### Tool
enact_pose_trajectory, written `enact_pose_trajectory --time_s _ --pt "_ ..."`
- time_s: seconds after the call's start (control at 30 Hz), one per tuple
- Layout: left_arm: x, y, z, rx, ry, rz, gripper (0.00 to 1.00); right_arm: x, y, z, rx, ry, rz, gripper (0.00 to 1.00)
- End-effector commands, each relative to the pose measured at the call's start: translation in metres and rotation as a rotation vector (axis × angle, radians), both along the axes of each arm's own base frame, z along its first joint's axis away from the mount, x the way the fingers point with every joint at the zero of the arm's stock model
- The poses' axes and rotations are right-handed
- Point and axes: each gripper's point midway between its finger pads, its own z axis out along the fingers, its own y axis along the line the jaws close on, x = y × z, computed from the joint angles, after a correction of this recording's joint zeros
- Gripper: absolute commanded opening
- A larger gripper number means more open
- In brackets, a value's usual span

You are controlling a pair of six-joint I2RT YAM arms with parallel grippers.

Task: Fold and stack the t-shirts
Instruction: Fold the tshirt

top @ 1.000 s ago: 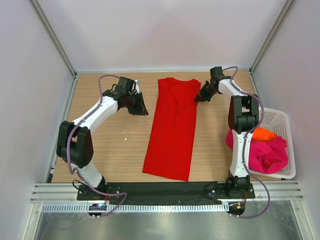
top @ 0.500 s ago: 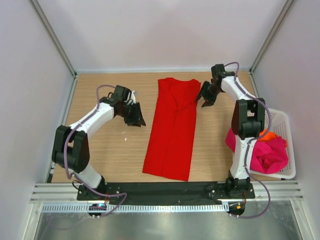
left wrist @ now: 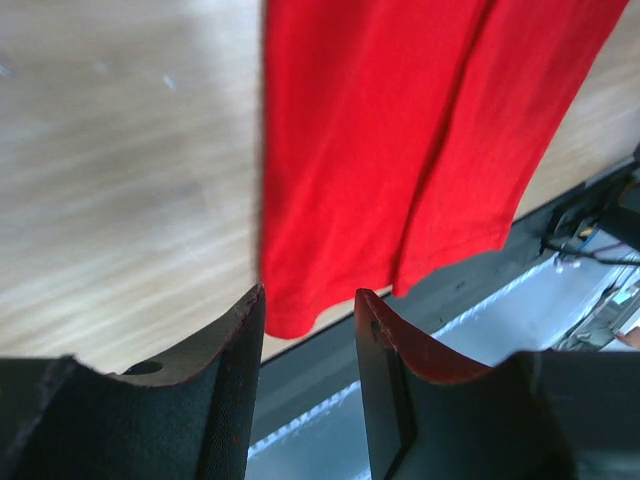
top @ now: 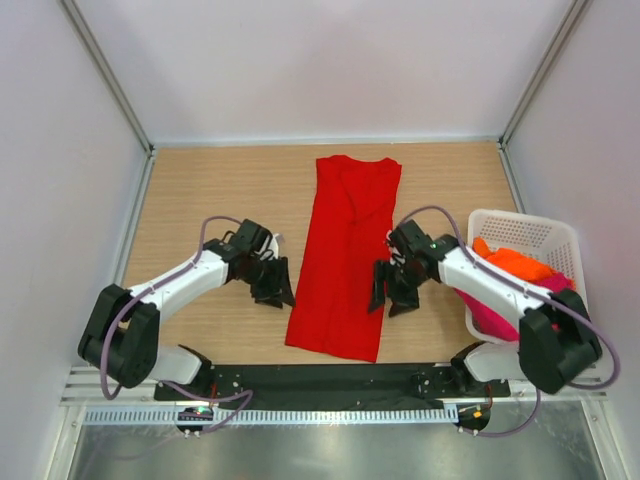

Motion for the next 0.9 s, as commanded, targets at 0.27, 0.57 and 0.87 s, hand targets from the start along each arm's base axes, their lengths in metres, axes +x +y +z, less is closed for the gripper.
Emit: enact_pose_trajectory --time_s 0.27,0.57,0.87 --pt "-0.065 0.010 -0.025 0.138 0.031 0.053 0.45 -0.079 0.000 -0.033 0.200 0.010 -0.156 0.65" --pt "-0.068 0.013 -0.036 0.195 0.058 0.114 0.42 -0.100 -0.008 -0.060 0.219 0.058 -0.236 0.59" --pt "-0.072 0.007 -0.040 0.174 0.099 0.105 0.46 -0.104 -0.013 -0.074 0.179 0.095 -0.275 0.53"
